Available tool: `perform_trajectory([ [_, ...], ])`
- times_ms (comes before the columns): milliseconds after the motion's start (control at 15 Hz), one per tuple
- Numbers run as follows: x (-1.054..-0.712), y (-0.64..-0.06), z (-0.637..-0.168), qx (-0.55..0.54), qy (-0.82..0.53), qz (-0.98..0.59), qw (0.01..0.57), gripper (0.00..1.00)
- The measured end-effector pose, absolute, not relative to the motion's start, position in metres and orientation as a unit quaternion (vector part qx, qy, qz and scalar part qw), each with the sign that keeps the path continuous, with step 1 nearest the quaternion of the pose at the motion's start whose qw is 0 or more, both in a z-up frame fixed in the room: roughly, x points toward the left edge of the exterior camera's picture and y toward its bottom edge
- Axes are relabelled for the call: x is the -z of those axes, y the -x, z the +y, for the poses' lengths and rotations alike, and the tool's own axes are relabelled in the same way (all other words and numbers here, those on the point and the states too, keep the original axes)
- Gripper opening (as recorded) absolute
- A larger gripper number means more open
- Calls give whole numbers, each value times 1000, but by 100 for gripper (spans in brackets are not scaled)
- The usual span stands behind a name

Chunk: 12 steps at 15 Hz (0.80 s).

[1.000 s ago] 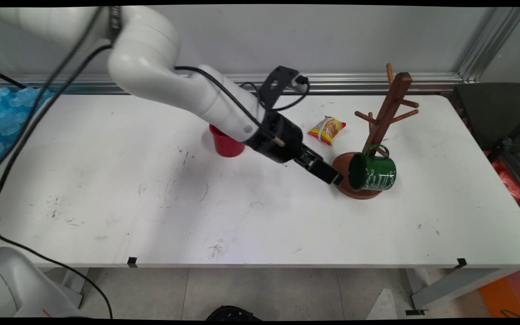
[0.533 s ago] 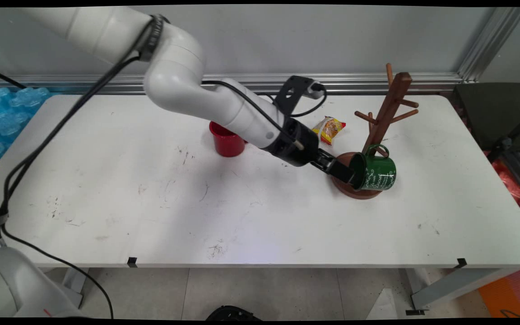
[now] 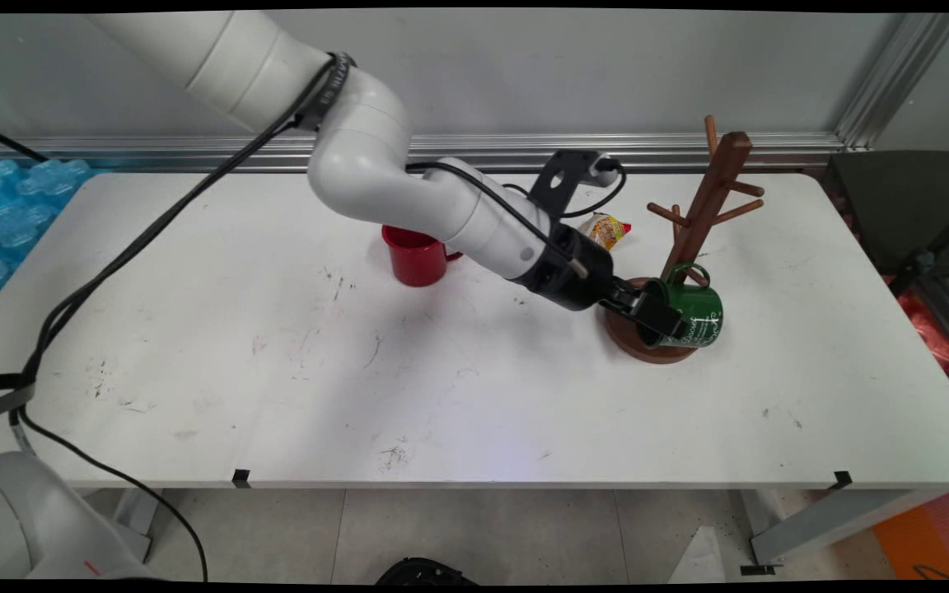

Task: Pick up the green mug from the rack

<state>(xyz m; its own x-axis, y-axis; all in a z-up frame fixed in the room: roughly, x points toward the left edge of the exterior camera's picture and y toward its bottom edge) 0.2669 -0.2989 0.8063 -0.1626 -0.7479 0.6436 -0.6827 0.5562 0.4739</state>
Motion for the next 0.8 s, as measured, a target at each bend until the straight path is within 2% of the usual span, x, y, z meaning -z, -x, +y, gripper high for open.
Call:
perform_trajectory([
  [800, -781, -234, -317, 65, -484, -741, 460, 100],
])
